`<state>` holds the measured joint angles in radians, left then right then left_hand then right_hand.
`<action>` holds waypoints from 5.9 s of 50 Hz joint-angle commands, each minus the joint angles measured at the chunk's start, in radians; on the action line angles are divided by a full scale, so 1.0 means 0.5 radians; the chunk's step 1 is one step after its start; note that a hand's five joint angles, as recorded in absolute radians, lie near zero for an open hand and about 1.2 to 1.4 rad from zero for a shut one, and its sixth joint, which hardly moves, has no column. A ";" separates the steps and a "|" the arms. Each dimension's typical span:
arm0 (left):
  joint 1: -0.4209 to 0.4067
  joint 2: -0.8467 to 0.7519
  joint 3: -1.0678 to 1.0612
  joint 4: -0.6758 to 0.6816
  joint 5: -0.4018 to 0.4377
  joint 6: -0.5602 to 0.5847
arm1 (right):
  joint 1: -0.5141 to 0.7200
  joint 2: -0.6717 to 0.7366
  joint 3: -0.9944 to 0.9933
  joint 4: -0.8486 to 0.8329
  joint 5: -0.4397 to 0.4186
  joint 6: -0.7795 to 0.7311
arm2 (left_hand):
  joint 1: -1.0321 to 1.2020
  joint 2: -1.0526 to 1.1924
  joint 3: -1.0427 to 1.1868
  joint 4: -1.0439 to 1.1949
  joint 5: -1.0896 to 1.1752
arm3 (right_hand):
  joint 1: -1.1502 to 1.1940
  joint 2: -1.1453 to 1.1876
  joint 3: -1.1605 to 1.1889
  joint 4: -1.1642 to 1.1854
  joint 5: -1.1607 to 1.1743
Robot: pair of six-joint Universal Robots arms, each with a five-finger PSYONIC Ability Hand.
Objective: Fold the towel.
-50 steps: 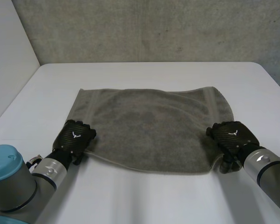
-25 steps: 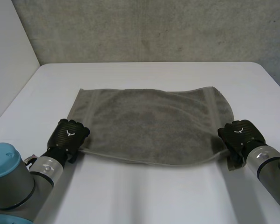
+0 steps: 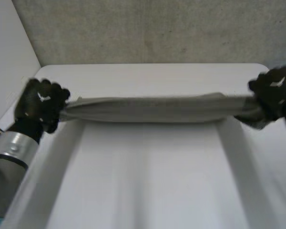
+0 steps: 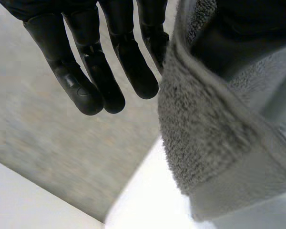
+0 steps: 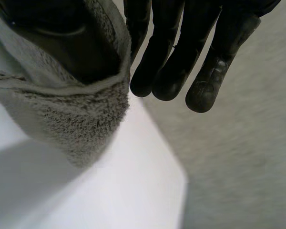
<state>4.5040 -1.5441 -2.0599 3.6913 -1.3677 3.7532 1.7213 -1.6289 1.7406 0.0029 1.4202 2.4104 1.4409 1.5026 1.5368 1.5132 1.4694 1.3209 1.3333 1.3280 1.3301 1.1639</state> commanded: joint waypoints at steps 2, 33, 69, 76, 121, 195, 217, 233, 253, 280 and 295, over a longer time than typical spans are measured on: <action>0.024 0.367 0.107 -0.396 0.017 -0.005 | -0.175 -0.227 -0.214 0.389 -0.189 -0.335 | -0.089 -0.213 -0.281 -0.234 -0.495 | 0.151 0.126 0.137 0.132 0.116; -0.077 -0.728 2.140 -0.434 -0.206 -0.265 | 0.067 0.862 -1.739 -0.487 -0.045 0.030 | -0.089 -0.213 -0.281 -0.234 -0.495 | 0.151 0.126 0.137 0.132 0.116; 0.107 -0.544 0.073 0.085 0.211 -0.327 | -0.019 0.664 -0.006 -0.147 -0.460 -0.360 | -0.089 -0.213 -0.281 -0.234 -0.495 | 0.151 0.126 0.137 0.132 0.116; 0.205 -0.030 -0.276 -0.028 0.287 -0.113 | -0.187 0.102 0.188 0.006 -0.472 -0.360 | -0.089 -0.213 -0.281 -0.234 -0.495 | 0.151 0.126 0.137 0.132 0.116; -0.080 -1.878 2.055 -0.691 -0.010 -0.128 | 0.039 1.932 -1.797 0.390 -0.039 -0.188 | -0.089 -0.213 -0.281 -0.234 -0.495 | 0.151 0.126 0.137 0.132 0.116; -0.209 -0.704 0.328 -0.072 -0.198 -0.631 | -0.528 1.083 -0.162 -0.313 -0.171 0.082 | -2.519 -2.643 -2.711 -2.664 -2.925 | 0.151 0.126 0.137 0.132 0.116; -0.188 -0.713 0.331 -0.072 -0.201 -0.631 | 0.271 1.067 -0.974 -0.039 0.138 0.121 | -2.525 -2.649 -2.717 -2.670 -2.931 | 0.151 0.126 0.137 0.132 0.116; -0.206 -0.731 0.322 -0.069 -0.198 -0.628 | 1.294 1.773 -1.392 0.025 0.230 0.168 | -2.525 -2.649 -2.717 -2.670 -2.931 | -2.058 -2.083 -2.072 -2.076 -2.093; -0.234 -0.756 0.316 -0.056 -0.198 -0.622 | 0.500 1.015 -0.313 -0.042 0.133 0.321 | -2.525 -2.649 -2.717 -2.670 -2.931 | -1.827 -1.852 -1.841 -1.845 -1.862; -0.350 -0.670 0.487 -0.069 -0.231 -0.640 | 0.820 0.962 -0.571 -0.196 0.035 0.012 | -2.525 -2.649 -2.717 -2.670 -2.931 | 0.151 0.126 0.137 0.132 0.116; -0.323 -0.599 0.745 -0.078 -0.302 -1.153 | 1.405 1.724 -1.269 0.068 -0.079 -0.216 | -2.525 -2.649 -2.717 -2.670 -2.931 | -1.262 -1.287 -1.276 -1.281 -1.297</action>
<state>4.3370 -1.8403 -1.7177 3.6607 -1.5053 3.2895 2.4275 -0.8194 1.1196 0.0169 1.3787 2.2830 0.2590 0.2570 0.2468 0.2643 0.2185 0.9256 0.9401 0.9598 0.9592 0.7701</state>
